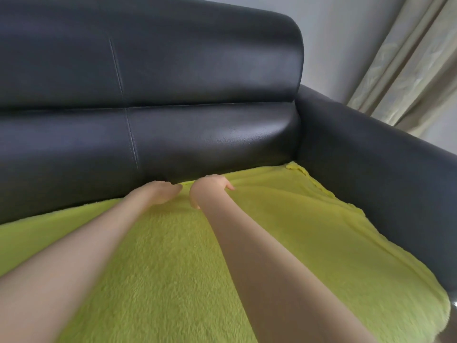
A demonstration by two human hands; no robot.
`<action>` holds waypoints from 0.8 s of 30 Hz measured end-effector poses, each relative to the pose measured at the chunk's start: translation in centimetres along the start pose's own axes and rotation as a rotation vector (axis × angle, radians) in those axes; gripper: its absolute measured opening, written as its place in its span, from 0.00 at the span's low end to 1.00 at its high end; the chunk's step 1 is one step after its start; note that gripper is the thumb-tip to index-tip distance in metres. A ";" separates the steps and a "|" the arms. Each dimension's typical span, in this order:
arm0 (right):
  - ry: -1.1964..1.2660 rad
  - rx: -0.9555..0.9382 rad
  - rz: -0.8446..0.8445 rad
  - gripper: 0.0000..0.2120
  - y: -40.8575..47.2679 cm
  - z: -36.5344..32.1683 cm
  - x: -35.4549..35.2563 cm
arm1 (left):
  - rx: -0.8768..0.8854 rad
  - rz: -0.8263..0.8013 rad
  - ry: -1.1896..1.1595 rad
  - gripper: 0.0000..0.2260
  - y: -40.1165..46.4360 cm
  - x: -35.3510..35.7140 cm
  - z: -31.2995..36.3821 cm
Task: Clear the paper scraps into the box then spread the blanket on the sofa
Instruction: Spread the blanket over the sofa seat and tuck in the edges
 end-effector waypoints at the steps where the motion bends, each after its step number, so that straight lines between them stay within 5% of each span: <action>1: 0.000 -0.002 0.000 0.18 0.0 0.1 0.0 | 0.049 0.014 -0.013 0.25 -0.5 0.2 0.0; 6: 0.042 -0.007 0.039 0.15 -1.3 1.0 -0.7 | 0.189 0.187 0.029 0.20 -1.7 0.7 -0.3; 9: 0.120 -0.001 0.076 0.03 -1.4 1.8 -0.3 | 0.194 0.198 0.054 0.21 -1.4 0.9 -0.4; 15: 0.327 0.037 0.265 0.02 -0.3 4.0 0.9 | 0.161 0.211 0.104 0.25 -0.8 1.1 0.2; 19: 0.429 -0.087 0.477 0.16 1.5 2.6 0.3 | 0.110 0.227 0.098 0.26 -1.0 1.5 0.5; 24: 0.508 -0.206 0.409 0.21 5.8 -0.8 1.2 | 0.104 0.432 0.011 0.21 -1.2 1.6 -0.1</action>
Point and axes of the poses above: each hand's wrist, its own y-axis towards the middle knuckle, its own x-axis out of the palm, z = x × y, the point moved 7 cm from there along y, towards the middle knuckle, and after that the axes turned 6 degrees about -x, right-handed, at the moved point
